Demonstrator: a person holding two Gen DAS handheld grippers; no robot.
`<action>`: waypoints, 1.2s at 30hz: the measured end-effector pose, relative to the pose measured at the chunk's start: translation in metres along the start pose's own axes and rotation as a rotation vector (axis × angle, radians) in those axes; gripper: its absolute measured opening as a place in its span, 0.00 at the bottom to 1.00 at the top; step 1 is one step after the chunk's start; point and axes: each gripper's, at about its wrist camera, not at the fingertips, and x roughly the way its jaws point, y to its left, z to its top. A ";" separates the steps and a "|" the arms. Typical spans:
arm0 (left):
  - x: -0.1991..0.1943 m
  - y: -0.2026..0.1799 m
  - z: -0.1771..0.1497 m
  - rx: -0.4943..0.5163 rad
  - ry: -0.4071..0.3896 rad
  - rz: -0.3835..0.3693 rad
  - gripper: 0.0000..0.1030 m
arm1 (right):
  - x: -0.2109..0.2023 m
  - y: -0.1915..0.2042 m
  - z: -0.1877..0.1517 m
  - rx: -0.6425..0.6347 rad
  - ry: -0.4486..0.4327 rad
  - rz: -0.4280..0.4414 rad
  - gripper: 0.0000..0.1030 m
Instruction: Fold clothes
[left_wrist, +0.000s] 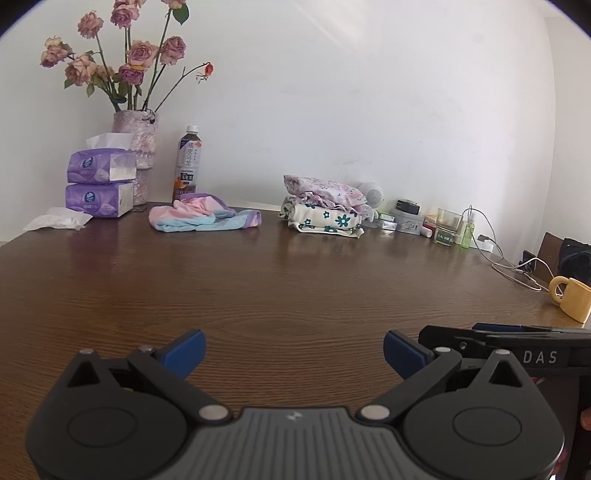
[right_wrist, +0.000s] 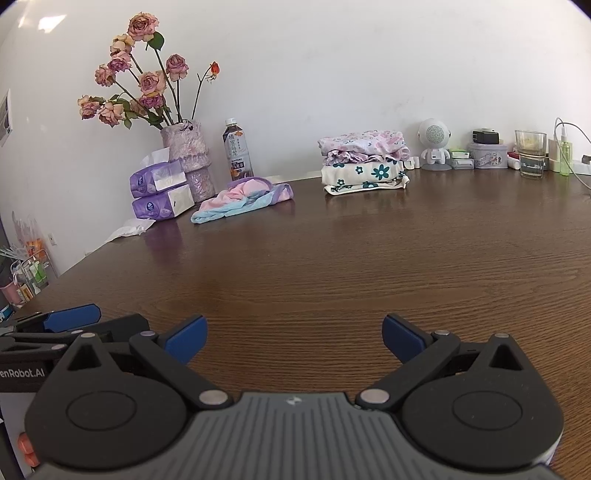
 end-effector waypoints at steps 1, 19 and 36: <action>-0.001 -0.001 0.000 0.004 -0.002 0.006 1.00 | 0.000 0.000 0.000 0.000 0.002 0.000 1.00; 0.001 0.000 -0.003 0.022 0.009 0.049 1.00 | 0.000 -0.001 -0.002 -0.021 -0.003 0.016 1.00; 0.001 0.002 -0.003 -0.003 0.012 0.046 1.00 | -0.001 -0.001 -0.002 -0.020 -0.005 0.018 1.00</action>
